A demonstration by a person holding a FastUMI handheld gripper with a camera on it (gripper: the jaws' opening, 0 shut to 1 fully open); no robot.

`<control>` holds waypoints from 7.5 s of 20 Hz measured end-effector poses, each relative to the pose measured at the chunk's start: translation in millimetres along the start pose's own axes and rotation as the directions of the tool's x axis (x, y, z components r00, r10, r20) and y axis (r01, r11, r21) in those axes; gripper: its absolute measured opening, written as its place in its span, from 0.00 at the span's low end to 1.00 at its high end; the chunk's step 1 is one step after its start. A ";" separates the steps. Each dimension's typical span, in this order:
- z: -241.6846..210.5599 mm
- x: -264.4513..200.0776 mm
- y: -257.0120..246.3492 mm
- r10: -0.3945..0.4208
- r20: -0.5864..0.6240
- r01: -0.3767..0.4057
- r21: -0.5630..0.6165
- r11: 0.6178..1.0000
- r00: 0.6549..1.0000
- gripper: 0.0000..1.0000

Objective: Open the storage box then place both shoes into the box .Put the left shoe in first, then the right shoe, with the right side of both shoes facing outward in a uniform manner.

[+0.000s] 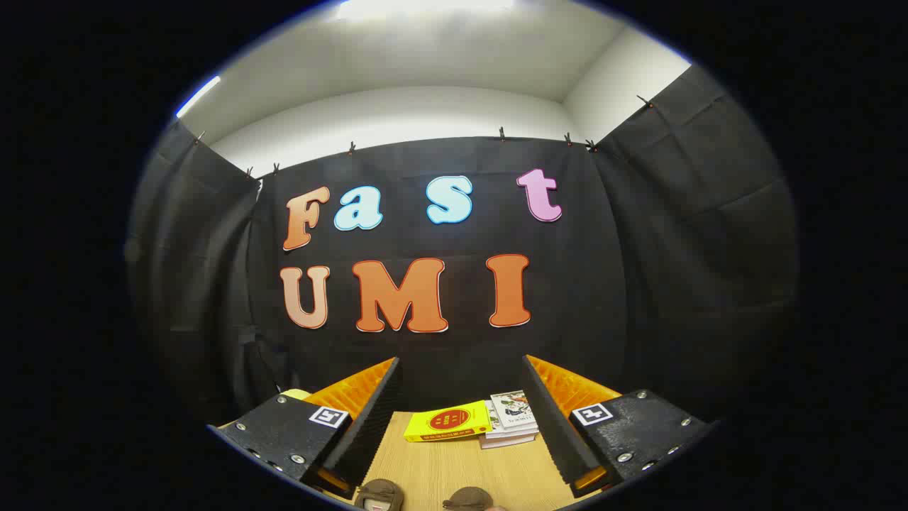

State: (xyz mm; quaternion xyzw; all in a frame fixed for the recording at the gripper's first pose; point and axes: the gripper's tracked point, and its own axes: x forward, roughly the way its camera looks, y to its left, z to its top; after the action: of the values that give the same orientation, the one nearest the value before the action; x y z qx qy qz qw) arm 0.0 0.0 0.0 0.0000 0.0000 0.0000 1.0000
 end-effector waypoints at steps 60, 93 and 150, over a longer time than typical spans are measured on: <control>-344.1 -86.8 306.6 0.711 -0.681 -0.300 0.651 0.698 0.176 0.97; -166.3 -97.5 464.9 0.907 -0.408 -0.419 0.809 0.412 0.103 0.21; -459.9 -36.8 158.7 0.151 -0.888 -0.252 0.041 0.967 0.435 0.44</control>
State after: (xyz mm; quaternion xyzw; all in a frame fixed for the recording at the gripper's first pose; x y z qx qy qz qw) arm -36.8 158.7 -459.9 -0.0487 0.5183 0.1189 0.8455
